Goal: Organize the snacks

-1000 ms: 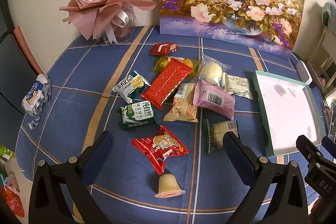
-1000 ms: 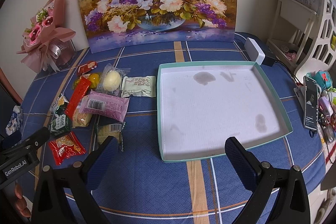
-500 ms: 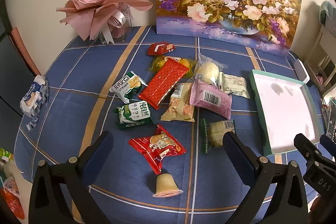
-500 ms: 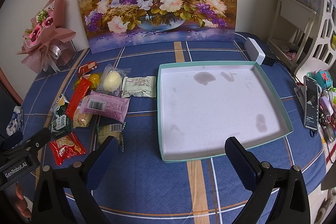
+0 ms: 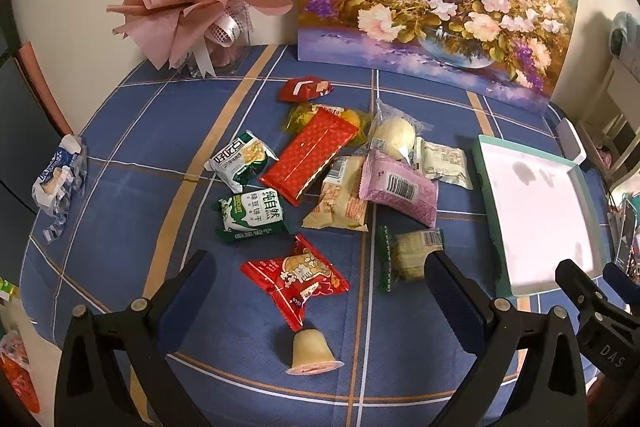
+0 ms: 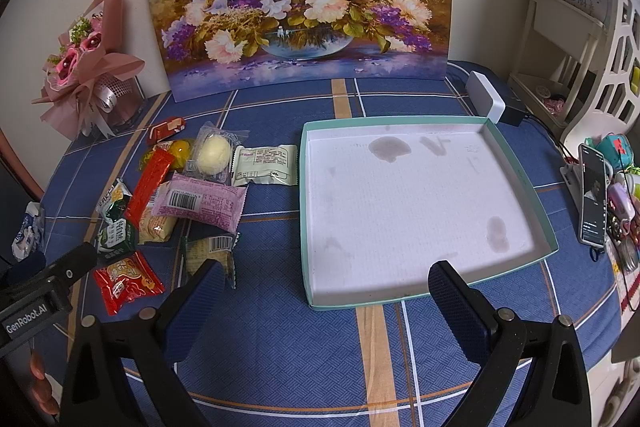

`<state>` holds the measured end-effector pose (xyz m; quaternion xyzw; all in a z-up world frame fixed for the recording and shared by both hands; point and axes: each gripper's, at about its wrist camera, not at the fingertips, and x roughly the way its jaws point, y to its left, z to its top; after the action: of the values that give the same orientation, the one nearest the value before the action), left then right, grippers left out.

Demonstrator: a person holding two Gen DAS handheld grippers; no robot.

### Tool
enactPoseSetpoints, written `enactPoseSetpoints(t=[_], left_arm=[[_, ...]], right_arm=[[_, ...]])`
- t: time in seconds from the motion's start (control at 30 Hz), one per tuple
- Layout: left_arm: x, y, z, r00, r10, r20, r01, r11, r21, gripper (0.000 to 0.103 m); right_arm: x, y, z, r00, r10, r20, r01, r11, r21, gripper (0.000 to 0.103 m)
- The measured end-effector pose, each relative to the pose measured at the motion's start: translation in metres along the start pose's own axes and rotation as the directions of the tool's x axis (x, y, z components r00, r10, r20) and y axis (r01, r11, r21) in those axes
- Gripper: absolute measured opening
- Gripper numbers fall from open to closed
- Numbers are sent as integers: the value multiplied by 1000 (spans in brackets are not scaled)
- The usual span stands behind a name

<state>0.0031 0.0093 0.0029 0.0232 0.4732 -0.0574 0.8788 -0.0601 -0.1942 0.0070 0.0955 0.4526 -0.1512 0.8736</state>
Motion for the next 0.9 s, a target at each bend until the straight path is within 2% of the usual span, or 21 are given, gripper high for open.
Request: enactPoseSetpoints(t=[0.3,0.53,0.77,0.9], left_arm=[[-3,6,1,1000,-13,26,14,999,-43,103],[-13,2,1,994,-14,107,16,1000,-22,103],[-14,2,4,994,-34,103,35,999,-9,103],[-18,2,5,993,-17,117,17,1000,2,103]], right_arm=[[0,0,0,1000,0,0,0,1000,0,103],[0,0,0,1000,1,0,-1,1000,0,103],[0,0,0,1000,1,0,-1,1000,1,103],[-2,-1,2,1000,1,-1,-1,1000,1,103]])
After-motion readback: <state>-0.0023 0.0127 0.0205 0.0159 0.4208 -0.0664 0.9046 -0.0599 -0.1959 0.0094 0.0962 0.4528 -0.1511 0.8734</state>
